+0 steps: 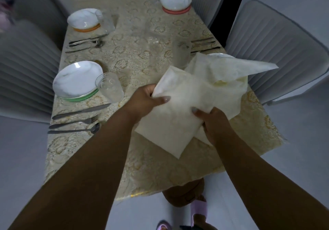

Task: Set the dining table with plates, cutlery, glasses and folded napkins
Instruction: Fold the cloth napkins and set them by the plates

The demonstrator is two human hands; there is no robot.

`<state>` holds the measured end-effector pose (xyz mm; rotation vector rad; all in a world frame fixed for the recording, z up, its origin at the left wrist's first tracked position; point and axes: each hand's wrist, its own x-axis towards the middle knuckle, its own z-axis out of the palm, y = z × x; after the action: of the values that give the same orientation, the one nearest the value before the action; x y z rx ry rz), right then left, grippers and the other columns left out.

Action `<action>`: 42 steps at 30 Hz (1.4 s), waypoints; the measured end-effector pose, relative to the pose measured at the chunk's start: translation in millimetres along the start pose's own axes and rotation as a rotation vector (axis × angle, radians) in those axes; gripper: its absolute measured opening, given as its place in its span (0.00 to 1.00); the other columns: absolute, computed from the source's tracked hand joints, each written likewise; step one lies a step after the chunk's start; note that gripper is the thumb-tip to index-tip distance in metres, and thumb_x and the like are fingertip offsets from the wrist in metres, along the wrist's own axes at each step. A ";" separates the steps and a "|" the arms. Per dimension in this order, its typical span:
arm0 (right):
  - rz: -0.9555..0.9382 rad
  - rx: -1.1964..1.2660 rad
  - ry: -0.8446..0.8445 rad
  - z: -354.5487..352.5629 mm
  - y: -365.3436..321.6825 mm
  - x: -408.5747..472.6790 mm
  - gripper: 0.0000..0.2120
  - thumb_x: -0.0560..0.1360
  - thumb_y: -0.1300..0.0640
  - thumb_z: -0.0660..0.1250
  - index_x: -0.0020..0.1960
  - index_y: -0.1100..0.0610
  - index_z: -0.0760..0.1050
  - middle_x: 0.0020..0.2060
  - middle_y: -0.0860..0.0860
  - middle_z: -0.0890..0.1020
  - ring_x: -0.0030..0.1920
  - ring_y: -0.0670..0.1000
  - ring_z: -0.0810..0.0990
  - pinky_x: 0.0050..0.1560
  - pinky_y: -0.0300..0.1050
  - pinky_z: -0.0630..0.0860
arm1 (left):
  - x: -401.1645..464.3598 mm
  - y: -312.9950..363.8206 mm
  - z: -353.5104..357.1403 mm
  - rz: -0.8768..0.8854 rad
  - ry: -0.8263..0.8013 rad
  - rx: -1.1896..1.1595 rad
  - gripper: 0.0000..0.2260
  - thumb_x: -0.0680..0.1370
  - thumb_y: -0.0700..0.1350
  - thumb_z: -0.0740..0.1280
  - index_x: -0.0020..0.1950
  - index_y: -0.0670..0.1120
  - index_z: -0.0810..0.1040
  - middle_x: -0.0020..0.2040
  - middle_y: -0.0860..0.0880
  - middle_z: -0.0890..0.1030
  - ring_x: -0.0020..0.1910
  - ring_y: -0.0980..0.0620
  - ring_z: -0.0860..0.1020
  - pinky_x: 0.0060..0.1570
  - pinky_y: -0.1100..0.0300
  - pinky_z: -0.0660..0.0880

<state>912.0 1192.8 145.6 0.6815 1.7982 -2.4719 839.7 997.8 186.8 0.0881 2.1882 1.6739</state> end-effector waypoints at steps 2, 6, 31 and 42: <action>-0.157 -0.200 -0.005 16.8 -18.4 3.2 0.14 0.65 0.56 0.77 0.50 0.56 0.80 0.46 0.53 0.84 0.47 0.50 0.83 0.47 0.41 0.79 | -10.9 11.4 -23.1 0.077 0.079 -0.047 0.09 0.71 0.37 0.74 0.49 0.37 0.79 0.41 0.43 0.83 0.37 0.50 0.81 0.39 0.57 0.79; -0.445 -0.437 -0.137 51.2 -54.5 0.8 0.03 0.72 0.61 0.72 0.44 0.61 0.81 0.37 0.54 0.84 0.36 0.45 0.81 0.40 0.33 0.74 | -36.4 19.7 -65.9 0.234 0.237 -0.078 0.17 0.68 0.35 0.76 0.54 0.31 0.79 0.47 0.38 0.82 0.43 0.48 0.80 0.41 0.59 0.79; -0.131 -1.364 -0.290 25.9 89.7 -16.5 0.20 0.81 0.46 0.57 0.32 0.53 0.62 0.29 0.48 0.68 0.35 0.51 0.70 0.32 0.42 0.59 | -123.9 -149.5 -20.2 -0.313 0.338 0.459 0.22 0.80 0.56 0.62 0.30 0.47 0.65 0.28 0.50 0.70 0.30 0.52 0.70 0.31 0.58 0.63; -0.185 -1.445 -0.139 24.8 105.6 -27.8 0.20 0.79 0.45 0.59 0.30 0.50 0.62 0.28 0.47 0.67 0.36 0.50 0.72 0.39 0.42 0.65 | -136.6 -161.9 -2.8 -0.308 0.508 0.706 0.15 0.76 0.58 0.66 0.37 0.49 0.71 0.36 0.52 0.76 0.43 0.47 0.77 0.47 0.54 0.72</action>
<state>956.0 1127.5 65.9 0.1758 2.8272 -0.6519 994.0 910.9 70.7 -0.5107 2.8859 0.7510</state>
